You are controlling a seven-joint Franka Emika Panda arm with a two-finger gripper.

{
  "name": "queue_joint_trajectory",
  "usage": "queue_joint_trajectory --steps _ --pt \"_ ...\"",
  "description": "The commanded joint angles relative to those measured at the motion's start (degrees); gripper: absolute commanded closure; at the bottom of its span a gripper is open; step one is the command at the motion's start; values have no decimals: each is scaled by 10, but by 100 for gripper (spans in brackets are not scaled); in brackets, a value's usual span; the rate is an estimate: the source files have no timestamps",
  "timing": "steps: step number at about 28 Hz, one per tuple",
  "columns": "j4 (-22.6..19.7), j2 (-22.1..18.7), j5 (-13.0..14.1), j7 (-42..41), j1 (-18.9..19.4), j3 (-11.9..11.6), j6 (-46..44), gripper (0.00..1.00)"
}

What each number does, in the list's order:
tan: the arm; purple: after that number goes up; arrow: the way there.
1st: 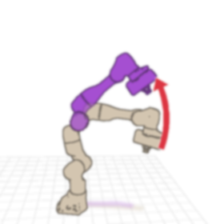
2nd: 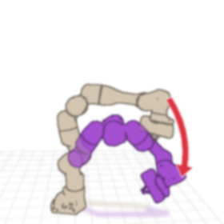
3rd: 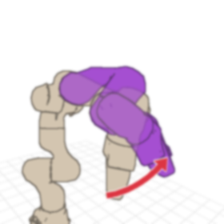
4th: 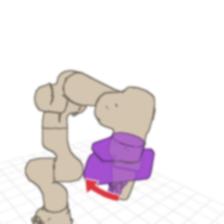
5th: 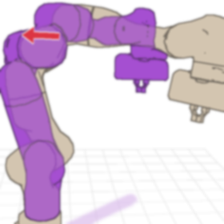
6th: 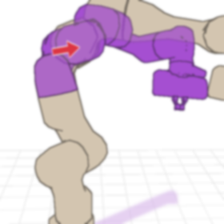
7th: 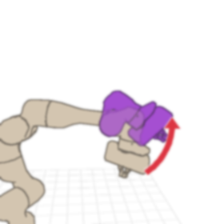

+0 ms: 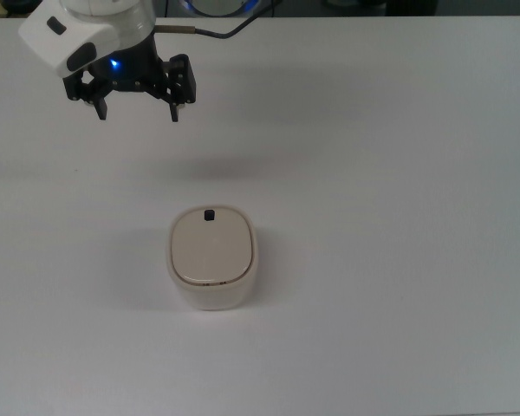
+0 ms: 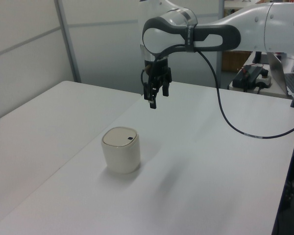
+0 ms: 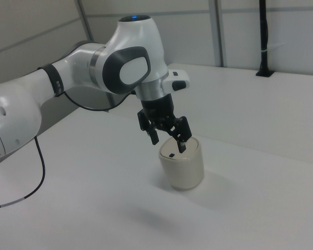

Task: Open the trash can
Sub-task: 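Move the gripper over the cream trash can and lower toward its lid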

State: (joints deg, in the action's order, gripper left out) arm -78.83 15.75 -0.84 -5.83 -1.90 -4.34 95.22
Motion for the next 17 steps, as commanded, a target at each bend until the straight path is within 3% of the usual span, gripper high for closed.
queue_joint_trajectory --steps 1,5,6,17 --pt "-9 -9 12 -14 4 -3 9 22" --pt "-9 -9 15 -29 -1 -4 9 81" --pt "-9 -9 15 -32 -1 -5 9 100" --pt "-9 -10 15 -31 1 -3 9 100"
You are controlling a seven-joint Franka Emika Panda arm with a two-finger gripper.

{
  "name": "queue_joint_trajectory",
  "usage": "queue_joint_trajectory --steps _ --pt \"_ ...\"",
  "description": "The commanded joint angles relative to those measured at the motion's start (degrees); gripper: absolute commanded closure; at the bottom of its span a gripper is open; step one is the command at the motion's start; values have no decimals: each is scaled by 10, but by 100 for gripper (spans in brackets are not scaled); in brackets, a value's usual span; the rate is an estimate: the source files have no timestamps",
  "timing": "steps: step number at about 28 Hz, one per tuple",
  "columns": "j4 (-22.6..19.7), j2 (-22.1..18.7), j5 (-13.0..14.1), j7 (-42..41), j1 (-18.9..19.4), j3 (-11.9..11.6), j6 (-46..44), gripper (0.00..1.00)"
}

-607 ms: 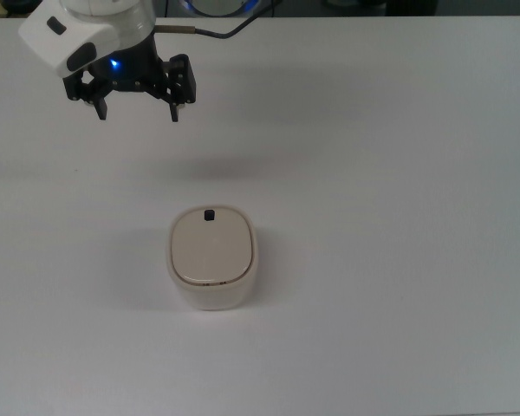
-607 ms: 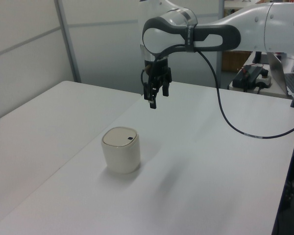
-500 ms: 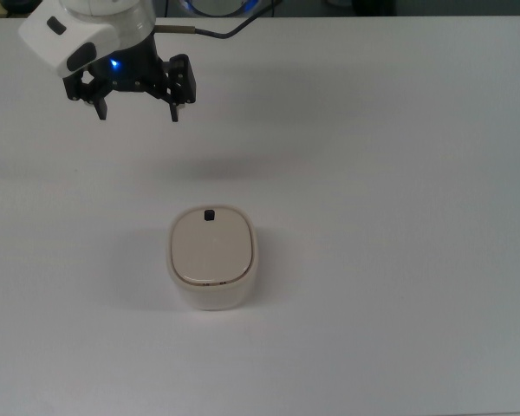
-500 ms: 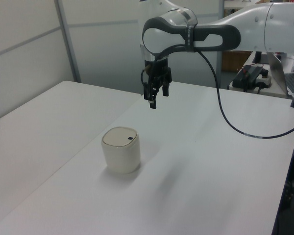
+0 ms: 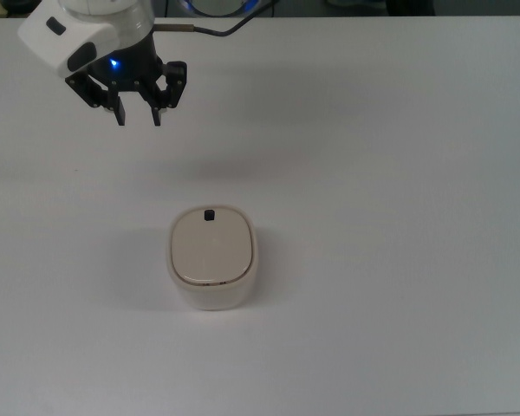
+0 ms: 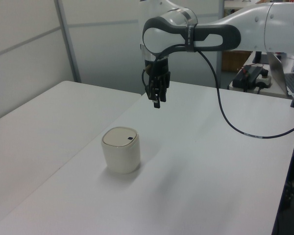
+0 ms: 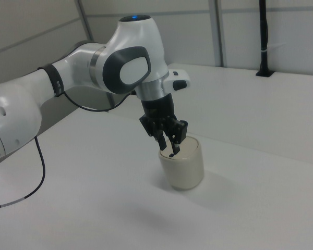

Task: Open the trash can
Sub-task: 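Move the gripper over the cream trash can and lower toward its lid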

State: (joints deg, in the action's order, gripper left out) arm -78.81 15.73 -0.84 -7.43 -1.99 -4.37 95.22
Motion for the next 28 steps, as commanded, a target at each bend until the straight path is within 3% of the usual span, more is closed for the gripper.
queue_joint_trajectory --steps 1,9,12,17,28 --pt "-9 -10 15 -15 2 -3 9 100" --pt "-9 -7 21 -14 5 -2 12 100" --pt "-9 -2 39 -18 6 1 18 100" --pt "-10 6 52 -13 10 13 87 100" --pt "-11 87 51 15 29 28 215 100"
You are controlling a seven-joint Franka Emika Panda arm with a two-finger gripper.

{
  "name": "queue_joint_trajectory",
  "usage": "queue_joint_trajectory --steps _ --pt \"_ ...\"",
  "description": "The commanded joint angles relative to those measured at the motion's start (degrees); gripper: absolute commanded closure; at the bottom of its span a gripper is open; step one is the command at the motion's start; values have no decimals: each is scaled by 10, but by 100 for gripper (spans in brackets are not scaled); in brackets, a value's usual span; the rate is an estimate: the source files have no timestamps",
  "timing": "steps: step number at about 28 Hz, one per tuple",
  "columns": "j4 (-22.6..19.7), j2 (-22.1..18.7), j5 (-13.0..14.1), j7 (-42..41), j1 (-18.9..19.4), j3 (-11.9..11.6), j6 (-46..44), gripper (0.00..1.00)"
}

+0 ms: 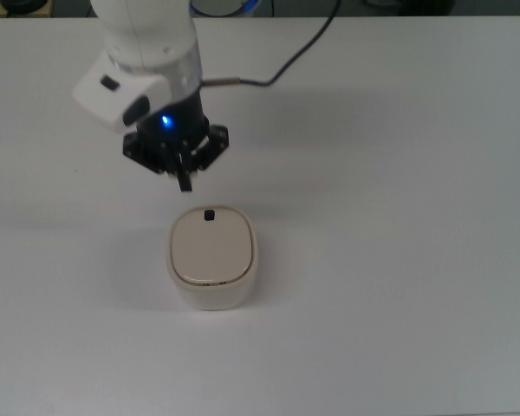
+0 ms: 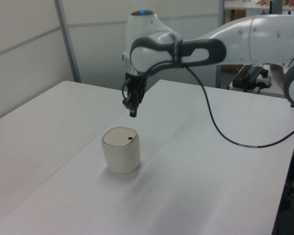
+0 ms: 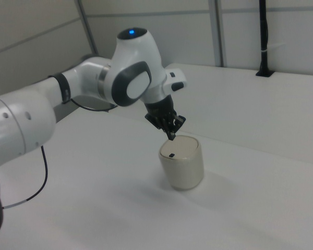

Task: Open the trash can
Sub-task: 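Move the gripper over the cream trash can and lower toward its lid, then lower the gripper fingers onto the lid's small tab, then lift the lid tab upward with the gripper, flipping the lid open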

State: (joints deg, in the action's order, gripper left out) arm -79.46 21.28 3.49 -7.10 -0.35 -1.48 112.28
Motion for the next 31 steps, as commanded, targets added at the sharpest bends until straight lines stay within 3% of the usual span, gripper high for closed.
queue_joint_trajectory --steps 1,13,23,31 --pt "-3 38 7 11 15 -1 51 100" --pt "-8 59 6 9 24 -1 81 100" --pt "-34 69 -19 10 40 -1 81 100" --pt "-32 68 -10 11 37 -4 80 100"
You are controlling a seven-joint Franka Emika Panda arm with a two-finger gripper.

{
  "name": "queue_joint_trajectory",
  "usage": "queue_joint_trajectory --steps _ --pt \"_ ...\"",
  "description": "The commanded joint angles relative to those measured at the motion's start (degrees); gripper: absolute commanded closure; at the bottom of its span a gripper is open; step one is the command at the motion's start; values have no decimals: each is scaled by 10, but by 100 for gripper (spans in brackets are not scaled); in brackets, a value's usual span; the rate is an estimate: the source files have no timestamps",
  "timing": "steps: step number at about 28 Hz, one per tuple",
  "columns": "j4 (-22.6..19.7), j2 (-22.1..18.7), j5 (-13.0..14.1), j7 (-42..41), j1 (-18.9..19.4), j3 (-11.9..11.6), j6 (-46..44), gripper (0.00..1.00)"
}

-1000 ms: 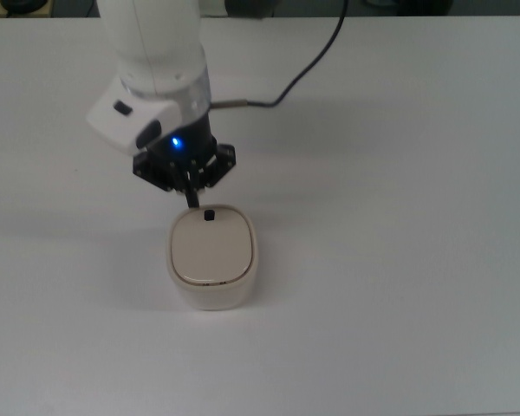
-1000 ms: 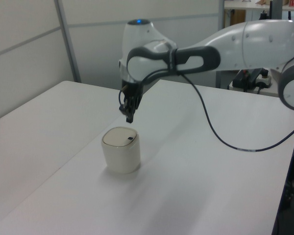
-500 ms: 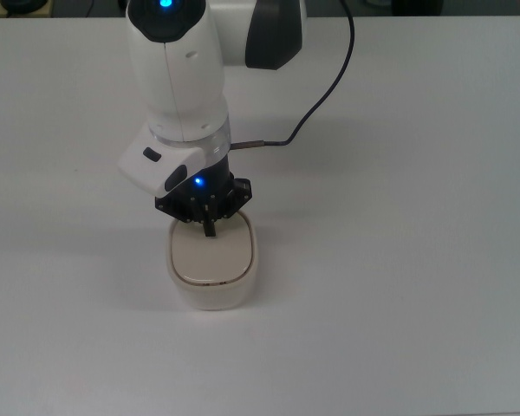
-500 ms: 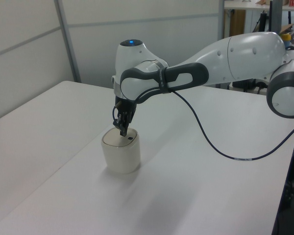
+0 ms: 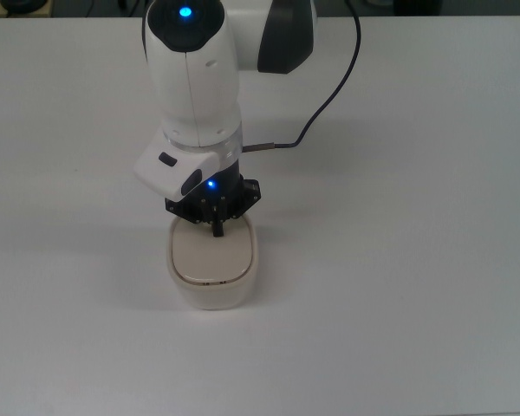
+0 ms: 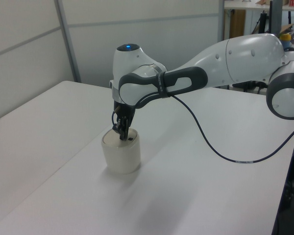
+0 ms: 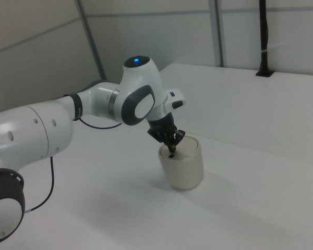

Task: Open the trash can
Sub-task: 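Lift the lid tab upward with the gripper, flipping the lid open, then raise the gripper away from the opened trash can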

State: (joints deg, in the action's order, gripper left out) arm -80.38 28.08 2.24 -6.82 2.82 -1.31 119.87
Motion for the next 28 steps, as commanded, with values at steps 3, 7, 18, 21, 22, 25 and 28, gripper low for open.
queue_joint_trajectory --steps 3,7,18,21,22,25,28 --pt "-21 -11 8 9 3 -7 0 100" --pt "-21 -38 25 8 2 -7 -11 100" --pt "-5 -95 37 8 -10 -13 -118 64" --pt "-4 -107 35 8 -18 -13 -155 44" --pt "-2 -114 32 8 -22 -14 -172 34" --pt "3 -123 31 8 -30 -14 -189 15" --pt "3 -139 27 4 -39 -14 -215 0"
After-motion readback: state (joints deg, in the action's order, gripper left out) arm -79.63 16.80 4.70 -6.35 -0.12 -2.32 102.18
